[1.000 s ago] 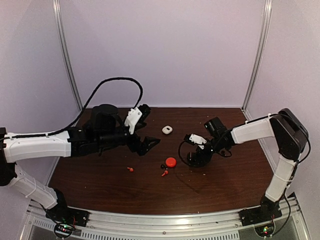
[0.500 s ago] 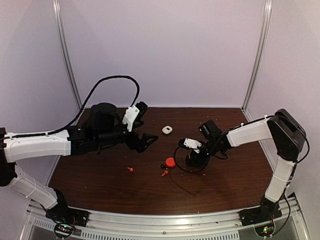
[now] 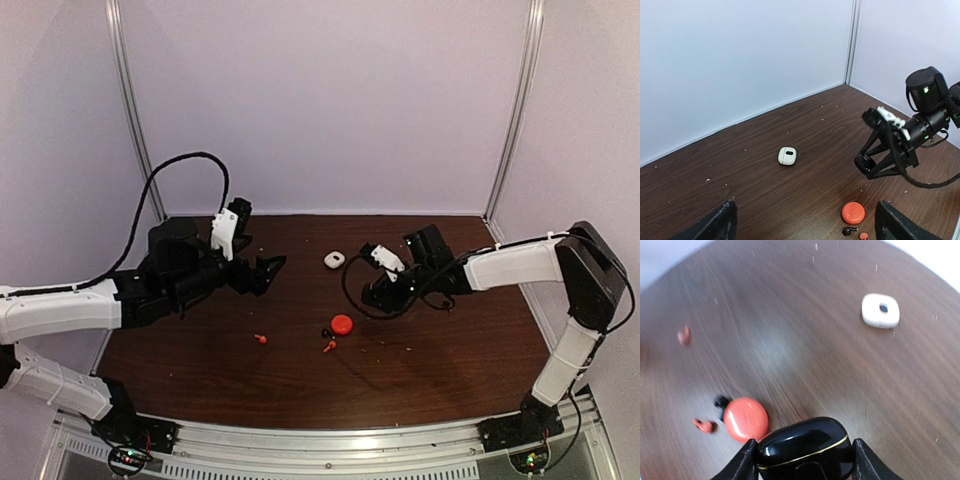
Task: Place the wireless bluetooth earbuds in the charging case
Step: Pick up the charging case from the center of the board.
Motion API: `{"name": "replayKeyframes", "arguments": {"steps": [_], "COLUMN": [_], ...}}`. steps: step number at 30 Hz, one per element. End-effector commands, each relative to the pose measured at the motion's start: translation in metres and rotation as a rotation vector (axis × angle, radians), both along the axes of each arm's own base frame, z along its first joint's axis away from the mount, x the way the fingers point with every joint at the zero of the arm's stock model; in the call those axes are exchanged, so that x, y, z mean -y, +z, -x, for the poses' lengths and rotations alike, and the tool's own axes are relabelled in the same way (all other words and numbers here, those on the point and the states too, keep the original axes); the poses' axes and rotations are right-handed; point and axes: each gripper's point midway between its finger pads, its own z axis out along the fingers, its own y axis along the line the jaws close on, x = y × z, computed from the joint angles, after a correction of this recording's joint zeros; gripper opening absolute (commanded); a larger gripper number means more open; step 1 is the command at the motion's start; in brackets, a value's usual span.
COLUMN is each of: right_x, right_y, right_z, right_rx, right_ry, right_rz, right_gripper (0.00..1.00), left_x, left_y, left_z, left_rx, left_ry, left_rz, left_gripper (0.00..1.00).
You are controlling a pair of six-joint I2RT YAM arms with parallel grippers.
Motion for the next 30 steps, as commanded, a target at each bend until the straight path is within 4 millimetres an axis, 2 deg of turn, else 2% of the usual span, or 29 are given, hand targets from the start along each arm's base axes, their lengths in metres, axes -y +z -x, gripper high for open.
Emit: {"name": "replayKeyframes", "arguments": {"steps": [1, 5, 9, 15, 18, 21, 24, 30], "right_x": [-0.035, -0.038, -0.033, -0.027, -0.032, -0.04, -0.045, -0.055], "right_y": [0.113, 0.174, 0.222, 0.255, 0.263, 0.261, 0.254, 0.237], "right_z": [-0.002, 0.01, 0.024, 0.043, 0.05, 0.055, 0.057, 0.06], "right_rx": [-0.004, -0.082, -0.148, -0.223, -0.266, -0.286, -0.288, -0.328], "right_ry": [-0.077, -0.106, -0.123, -0.138, -0.132, -0.154, -0.197, -0.244], "right_rz": [-0.499, -0.819, -1.102, -1.377, -1.461, -1.494, -1.505, -1.516], "right_gripper": [0.38, 0.4, 0.4, 0.36, 0.36, 0.37, 0.37, 0.39], "left_x": [-0.006, -0.001, 0.007, 0.032, 0.052, 0.068, 0.081, 0.095], "left_y": [0.025, 0.029, 0.039, 0.048, 0.049, 0.049, 0.047, 0.046], "left_z": [-0.001, 0.008, 0.019, 0.03, 0.035, 0.036, 0.038, 0.045], "left_rx": [0.124, 0.203, 0.315, 0.455, 0.498, 0.52, 0.537, 0.561], "left_ry": [0.018, -0.036, -0.056, -0.091, -0.119, -0.141, -0.164, -0.226], "left_rz": [0.084, 0.102, 0.126, 0.11, 0.079, 0.05, 0.024, 0.011], "left_gripper": [0.96, 0.92, 0.91, 0.9, 0.89, 0.87, 0.83, 0.69]}}
